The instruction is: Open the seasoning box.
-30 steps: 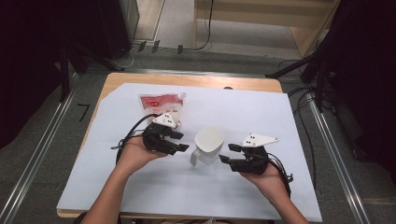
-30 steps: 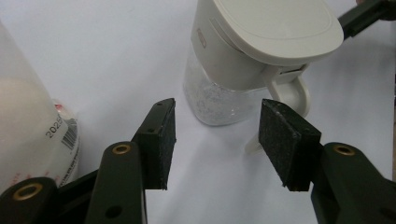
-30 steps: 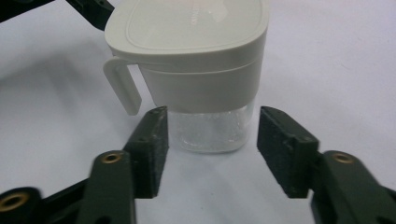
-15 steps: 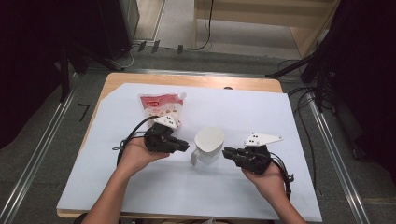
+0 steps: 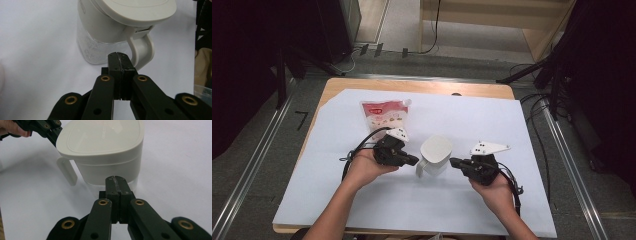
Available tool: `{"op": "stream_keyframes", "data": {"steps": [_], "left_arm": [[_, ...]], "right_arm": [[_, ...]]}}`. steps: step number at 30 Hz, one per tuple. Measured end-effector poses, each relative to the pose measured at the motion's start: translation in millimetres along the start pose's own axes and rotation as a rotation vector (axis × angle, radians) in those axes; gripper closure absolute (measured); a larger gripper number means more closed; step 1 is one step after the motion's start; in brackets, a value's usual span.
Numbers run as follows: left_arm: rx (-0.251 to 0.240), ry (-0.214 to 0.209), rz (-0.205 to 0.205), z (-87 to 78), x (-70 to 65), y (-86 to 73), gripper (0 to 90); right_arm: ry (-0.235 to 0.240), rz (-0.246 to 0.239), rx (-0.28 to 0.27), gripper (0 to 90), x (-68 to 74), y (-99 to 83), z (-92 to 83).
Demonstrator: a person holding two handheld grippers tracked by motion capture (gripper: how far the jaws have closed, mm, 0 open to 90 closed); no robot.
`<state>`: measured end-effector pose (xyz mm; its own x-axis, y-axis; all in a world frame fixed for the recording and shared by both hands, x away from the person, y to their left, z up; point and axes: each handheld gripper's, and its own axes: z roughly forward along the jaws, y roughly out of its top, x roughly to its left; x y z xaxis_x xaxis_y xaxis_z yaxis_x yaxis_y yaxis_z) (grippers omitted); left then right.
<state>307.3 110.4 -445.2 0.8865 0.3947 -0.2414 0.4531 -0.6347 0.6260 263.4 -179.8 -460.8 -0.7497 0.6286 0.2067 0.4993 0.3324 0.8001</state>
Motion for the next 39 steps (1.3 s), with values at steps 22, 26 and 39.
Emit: {"op": "stream_keyframes", "data": {"steps": [22, 26, 39], "left_arm": [[0.013, -0.011, 0.033, 15.9, -16.5, 7.7, 90.0], [0.009, -0.015, 0.033, 17.9, -18.5, 8.7, 90.0], [-0.022, -0.034, 0.036, 30.4, -30.8, 13.7, 90.0]], "right_arm": [[-0.026, 0.030, -0.001, 90.0, -5.4, 3.4, 8.3], [-0.030, 0.038, -0.002, 90.0, -7.2, 4.5, 9.1], [-0.070, 0.062, -0.017, 90.0, -9.8, 7.1, 14.0]]}}
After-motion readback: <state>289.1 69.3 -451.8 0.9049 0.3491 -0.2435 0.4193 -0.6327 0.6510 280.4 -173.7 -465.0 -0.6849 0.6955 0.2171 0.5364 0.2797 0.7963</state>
